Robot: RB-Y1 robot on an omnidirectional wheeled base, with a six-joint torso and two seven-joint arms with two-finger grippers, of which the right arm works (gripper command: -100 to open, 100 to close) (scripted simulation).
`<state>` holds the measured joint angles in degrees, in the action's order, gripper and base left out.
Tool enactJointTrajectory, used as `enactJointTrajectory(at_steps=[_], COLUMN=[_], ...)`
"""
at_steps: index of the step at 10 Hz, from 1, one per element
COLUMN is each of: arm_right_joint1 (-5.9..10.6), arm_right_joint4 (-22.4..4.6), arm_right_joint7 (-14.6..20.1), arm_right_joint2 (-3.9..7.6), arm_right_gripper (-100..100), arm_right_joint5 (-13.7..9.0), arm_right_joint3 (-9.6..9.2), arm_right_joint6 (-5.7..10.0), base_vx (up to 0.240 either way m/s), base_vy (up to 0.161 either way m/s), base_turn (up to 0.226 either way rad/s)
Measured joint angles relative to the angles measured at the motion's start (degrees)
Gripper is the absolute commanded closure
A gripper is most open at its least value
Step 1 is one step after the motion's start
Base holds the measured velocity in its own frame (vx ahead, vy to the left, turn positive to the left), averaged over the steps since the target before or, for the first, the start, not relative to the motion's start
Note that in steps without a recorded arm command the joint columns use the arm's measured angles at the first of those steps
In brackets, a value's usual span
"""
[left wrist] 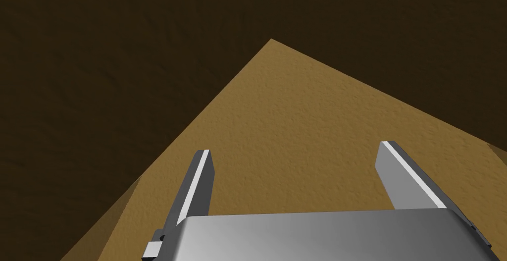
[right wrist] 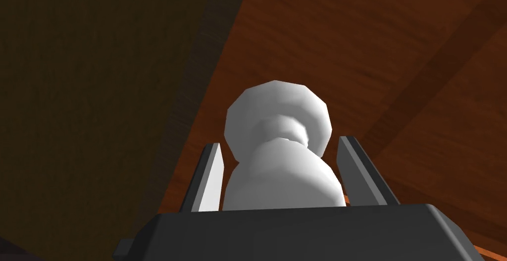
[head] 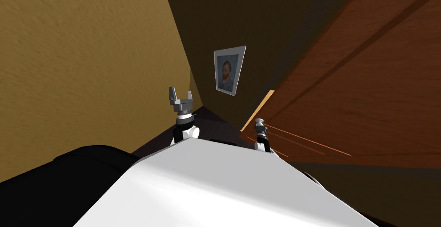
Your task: Pull the door open
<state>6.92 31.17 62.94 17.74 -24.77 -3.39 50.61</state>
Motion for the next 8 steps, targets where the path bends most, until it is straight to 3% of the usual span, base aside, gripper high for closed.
enactJointTrajectory(at_steps=[5,7,8], arm_right_joint1=[0.26,0.98,0.56], arm_right_joint4=[-0.3,-1.7,-0.8], arm_right_joint7=[6.7,10.2,11.8], arm_right_joint2=[0.34,0.57,0.68], arm_right_gripper=[100,100,100], arm_right_joint5=[-1.5,-2.1,-2.6], arm_right_joint3=[-1.11,-1.71,-1.9], arm_right_joint6=[0.28,1.02,0.76], base_vx=[-0.024,-0.029,-0.017], base_vy=[-0.006,-0.004,-0.006], base_turn=[0.02,0.024,0.008])
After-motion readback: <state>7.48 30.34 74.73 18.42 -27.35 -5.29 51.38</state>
